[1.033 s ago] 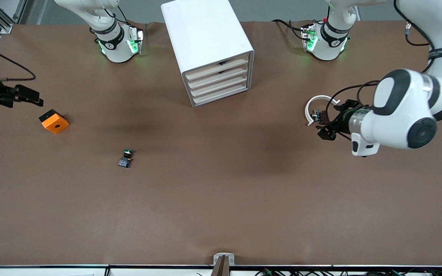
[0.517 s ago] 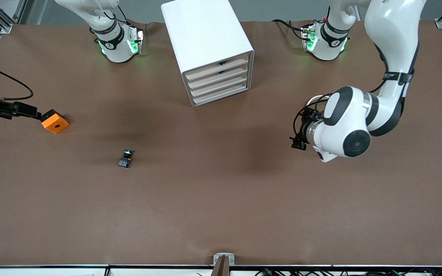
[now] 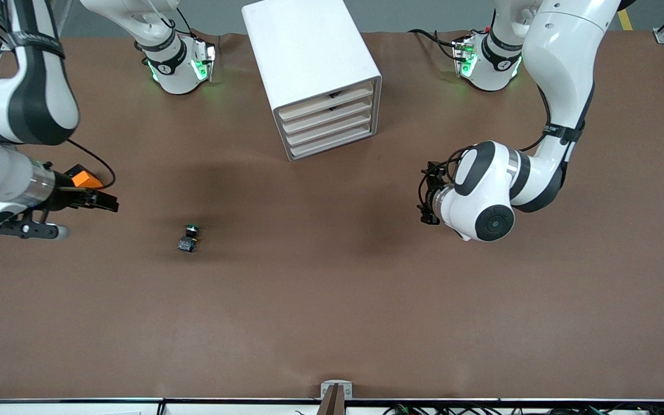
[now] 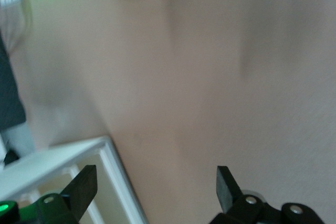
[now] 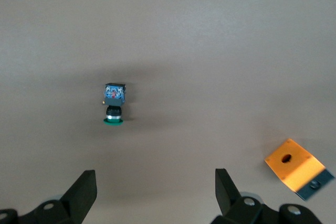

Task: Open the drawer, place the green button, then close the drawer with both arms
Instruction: 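Grasp the green-capped button with the right gripper while the left gripper grips the drawer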

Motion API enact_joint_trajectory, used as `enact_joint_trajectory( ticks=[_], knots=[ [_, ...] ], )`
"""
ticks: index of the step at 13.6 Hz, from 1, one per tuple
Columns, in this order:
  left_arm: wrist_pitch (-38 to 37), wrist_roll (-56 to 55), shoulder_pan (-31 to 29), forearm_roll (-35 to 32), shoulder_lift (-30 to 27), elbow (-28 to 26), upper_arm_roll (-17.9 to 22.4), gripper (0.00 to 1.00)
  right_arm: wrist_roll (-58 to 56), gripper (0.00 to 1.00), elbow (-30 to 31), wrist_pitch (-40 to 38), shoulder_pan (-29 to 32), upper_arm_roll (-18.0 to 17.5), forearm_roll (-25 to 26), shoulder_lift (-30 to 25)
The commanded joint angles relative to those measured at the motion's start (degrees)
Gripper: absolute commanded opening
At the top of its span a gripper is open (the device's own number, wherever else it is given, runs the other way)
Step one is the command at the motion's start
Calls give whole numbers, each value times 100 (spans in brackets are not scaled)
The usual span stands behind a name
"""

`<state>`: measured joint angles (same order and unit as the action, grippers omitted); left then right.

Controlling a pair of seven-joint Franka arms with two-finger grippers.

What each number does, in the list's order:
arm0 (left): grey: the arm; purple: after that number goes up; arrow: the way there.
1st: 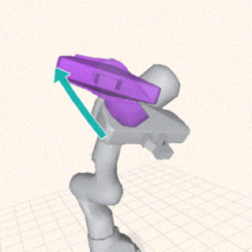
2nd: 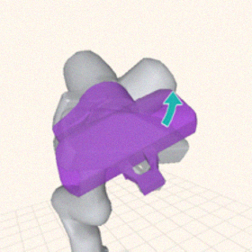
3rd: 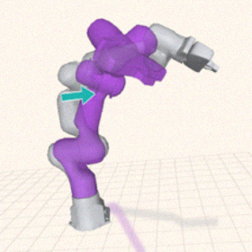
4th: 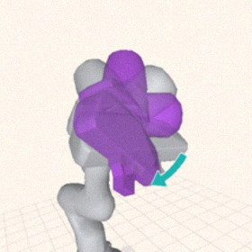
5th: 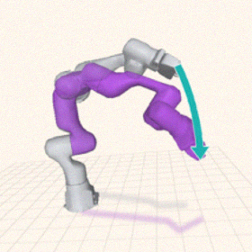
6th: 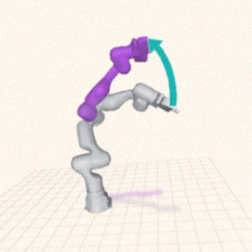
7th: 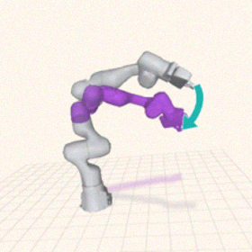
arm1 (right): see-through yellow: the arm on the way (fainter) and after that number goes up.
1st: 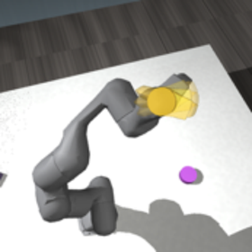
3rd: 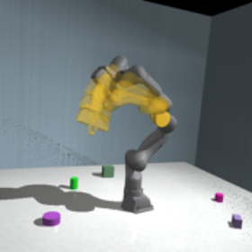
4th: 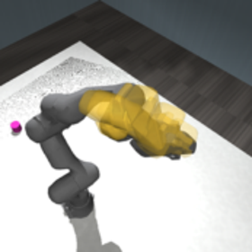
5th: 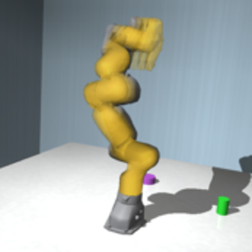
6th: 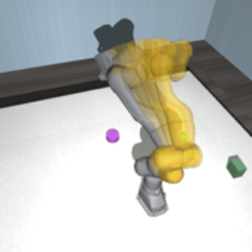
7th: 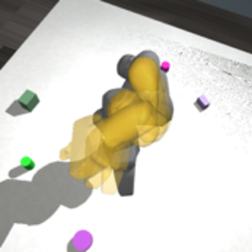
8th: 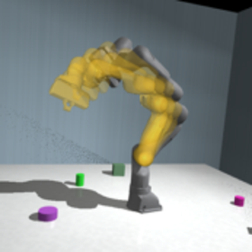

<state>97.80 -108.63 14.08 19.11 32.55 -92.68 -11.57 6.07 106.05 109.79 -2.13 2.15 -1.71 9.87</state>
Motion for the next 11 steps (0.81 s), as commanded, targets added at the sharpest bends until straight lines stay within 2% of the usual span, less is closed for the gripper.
enact_joint_trajectory(
  ticks=[1,3,6,10,11],
  knots=[
    [-24,-709,104,688,181,145,23,100,559,100,731,673,-225,13,-67,-170],
    [-51,-1133,200,1075,330,136,14,100,1226,100,1091,1190,-576,13,-58,-170],
    [-60,-1205,384,1690,559,136,14,100,1379,100,1689,2280,-841,13,-58,-100],
    [-51,-1503,622,2517,857,145,23,100,1344,100,1673,3318,-965,13,-49,733],
    [-51,-1547,640,2571,919,145,14,95,1336,100,1621,3399,-974,22,-40,874]
  ],
)
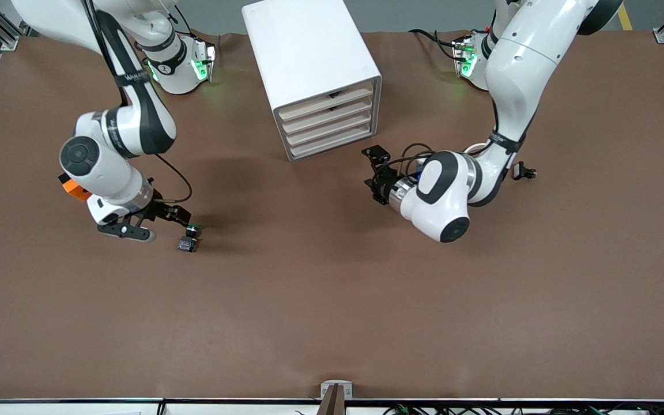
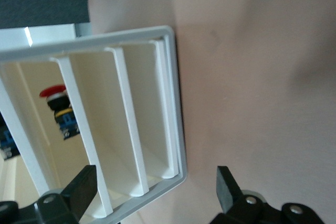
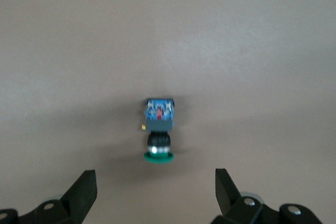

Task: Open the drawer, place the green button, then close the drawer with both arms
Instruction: 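Grasp the green-capped button with the right gripper while the left gripper grips the drawer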

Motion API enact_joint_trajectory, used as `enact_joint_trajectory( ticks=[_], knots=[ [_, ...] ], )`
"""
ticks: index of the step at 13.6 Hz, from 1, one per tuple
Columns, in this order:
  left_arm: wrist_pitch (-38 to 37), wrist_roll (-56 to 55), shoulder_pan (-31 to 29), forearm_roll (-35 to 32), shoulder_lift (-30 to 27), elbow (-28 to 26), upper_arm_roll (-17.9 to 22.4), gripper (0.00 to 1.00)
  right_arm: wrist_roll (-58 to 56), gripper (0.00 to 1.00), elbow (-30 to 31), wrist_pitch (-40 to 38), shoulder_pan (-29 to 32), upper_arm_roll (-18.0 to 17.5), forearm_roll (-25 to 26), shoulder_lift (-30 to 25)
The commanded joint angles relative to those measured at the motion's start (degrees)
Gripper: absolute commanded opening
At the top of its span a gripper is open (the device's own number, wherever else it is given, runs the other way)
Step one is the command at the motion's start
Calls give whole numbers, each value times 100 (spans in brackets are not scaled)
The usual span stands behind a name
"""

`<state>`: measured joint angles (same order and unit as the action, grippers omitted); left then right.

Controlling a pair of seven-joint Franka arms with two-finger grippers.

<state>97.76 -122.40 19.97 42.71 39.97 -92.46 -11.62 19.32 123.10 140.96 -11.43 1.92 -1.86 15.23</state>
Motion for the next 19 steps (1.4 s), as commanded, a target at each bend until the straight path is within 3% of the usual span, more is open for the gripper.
enact_joint_trajectory(
  ticks=[1,3,5,11,15,19],
  knots=[
    [-55,-179,59,298,283,123,19,88,45,100,-180,292,-26,45,-16,445],
    [-64,-188,190,605,520,123,19,74,54,100,-426,248,61,45,-24,638],
    [-64,-319,445,659,678,123,19,68,351,100,-559,274,53,45,-33,761],
    [-266,-557,578,774,705,114,10,68,907,100,-674,449,-17,45,-24,1201],
    [-275,-548,692,1027,793,114,10,57,916,100,-665,731,-61,45,-24,1456],
    [-310,-566,868,1072,881,123,10,56,907,100,-700,749,-149,54,55,1579]
  ],
)
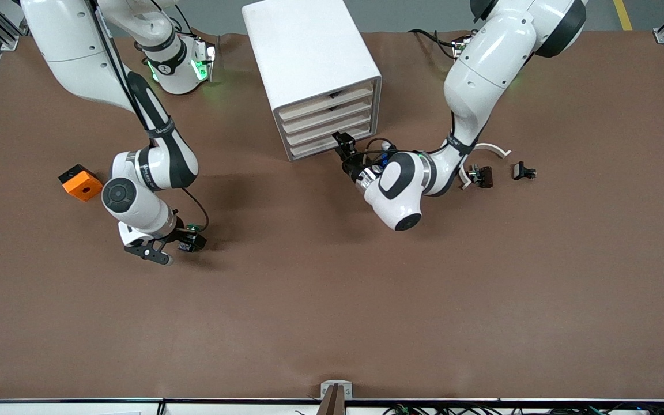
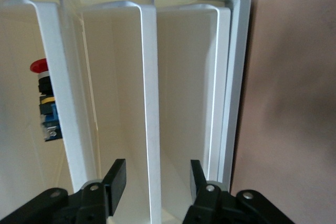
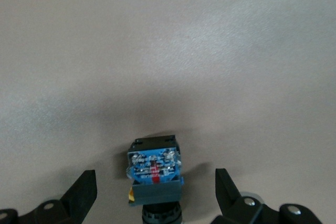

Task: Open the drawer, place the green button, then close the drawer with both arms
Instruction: 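Grasp the green-capped button with the right gripper while the left gripper grips the drawer, then pull the drawer open with the left gripper while the right gripper lifts the button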

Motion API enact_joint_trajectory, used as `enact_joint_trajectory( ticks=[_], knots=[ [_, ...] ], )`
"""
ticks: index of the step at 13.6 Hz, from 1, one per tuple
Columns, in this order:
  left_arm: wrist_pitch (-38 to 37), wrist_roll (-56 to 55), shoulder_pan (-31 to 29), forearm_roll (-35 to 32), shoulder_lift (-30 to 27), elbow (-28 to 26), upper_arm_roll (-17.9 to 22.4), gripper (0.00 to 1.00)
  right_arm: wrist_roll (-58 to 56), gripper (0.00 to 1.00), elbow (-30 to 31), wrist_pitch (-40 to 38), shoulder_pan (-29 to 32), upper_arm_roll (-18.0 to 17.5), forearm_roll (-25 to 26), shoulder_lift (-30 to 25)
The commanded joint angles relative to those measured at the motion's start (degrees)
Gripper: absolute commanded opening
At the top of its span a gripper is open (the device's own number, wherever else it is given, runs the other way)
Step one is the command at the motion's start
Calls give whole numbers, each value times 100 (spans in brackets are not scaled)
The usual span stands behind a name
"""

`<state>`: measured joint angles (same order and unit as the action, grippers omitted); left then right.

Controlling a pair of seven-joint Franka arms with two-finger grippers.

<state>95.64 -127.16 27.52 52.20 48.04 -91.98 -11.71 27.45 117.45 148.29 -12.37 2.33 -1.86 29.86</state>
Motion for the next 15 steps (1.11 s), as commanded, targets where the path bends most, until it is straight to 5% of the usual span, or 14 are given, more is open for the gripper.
enact_joint_trajectory(
  ticks=[1,6,9,11,12,13,15],
  knots=[
    [-150,-90,130,124,109,75,20,56,94,100,-161,16,-55,13,62,134],
    [-160,-90,376,230,162,84,20,50,50,100,-214,-2,-99,13,71,134],
    [-160,-90,394,230,170,75,20,25,41,100,-214,-2,-38,30,63,134],
    [-160,-81,569,230,197,84,28,23,32,97,-223,-2,-20,30,71,134],
    [-160,-81,614,221,214,84,28,20,32,94,-240,-2,-20,39,71,134],
    [-160,-90,597,230,232,84,28,3,32,88,-241,-10,-20,39,71,134],
    [-160,-99,553,309,241,93,63,0,23,58,-249,-11,-20,39,71,143]
  ],
)
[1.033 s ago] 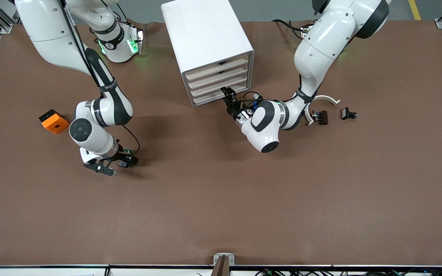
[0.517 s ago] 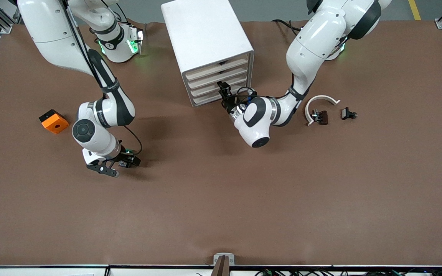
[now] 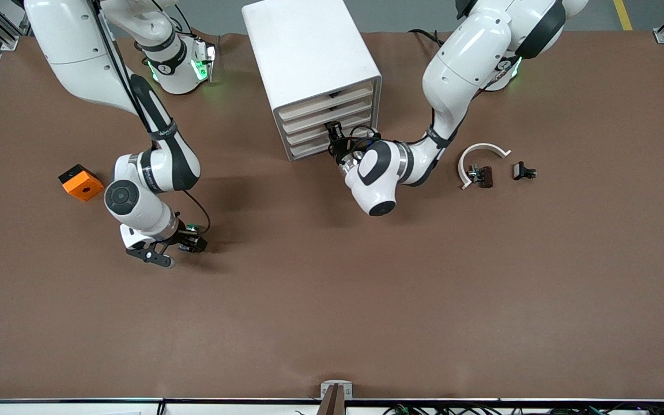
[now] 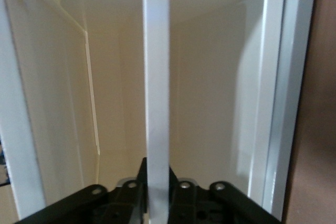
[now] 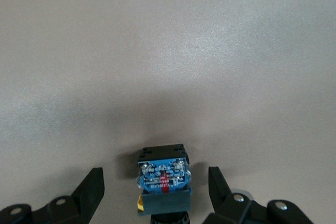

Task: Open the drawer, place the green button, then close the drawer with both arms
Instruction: 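Pull the drawer open with the left gripper while the right gripper lifts the button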

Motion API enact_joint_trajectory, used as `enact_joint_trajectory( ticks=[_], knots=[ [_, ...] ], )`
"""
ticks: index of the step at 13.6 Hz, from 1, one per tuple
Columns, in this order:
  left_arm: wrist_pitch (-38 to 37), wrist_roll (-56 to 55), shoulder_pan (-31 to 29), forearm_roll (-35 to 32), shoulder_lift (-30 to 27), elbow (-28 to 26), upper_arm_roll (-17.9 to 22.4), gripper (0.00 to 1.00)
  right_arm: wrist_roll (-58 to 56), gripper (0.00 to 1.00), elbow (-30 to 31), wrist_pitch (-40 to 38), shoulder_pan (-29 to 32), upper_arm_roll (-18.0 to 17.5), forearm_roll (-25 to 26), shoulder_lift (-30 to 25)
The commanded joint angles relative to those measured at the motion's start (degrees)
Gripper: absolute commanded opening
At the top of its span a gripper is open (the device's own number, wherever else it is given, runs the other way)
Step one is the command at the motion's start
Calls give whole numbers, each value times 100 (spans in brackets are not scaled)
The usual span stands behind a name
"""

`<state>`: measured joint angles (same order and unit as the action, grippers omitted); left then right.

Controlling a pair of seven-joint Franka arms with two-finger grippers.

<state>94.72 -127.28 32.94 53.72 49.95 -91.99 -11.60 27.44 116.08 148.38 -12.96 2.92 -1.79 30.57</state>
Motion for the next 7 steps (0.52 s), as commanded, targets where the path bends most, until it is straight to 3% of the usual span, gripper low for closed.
enact_joint_trajectory(
  ticks=[1,2,3,7],
  knots=[
    [-68,-86,2,104,41,102,78,0,25,34,-112,-28,48,-19,65,72],
    [-85,-86,-33,95,41,181,87,0,25,12,-120,-29,48,-19,65,81],
    [-86,-86,-129,95,41,286,131,0,25,0,-129,-37,48,-19,65,81],
    [-155,-86,-726,42,32,550,140,0,33,0,-138,-81,48,-19,56,72]
  ],
)
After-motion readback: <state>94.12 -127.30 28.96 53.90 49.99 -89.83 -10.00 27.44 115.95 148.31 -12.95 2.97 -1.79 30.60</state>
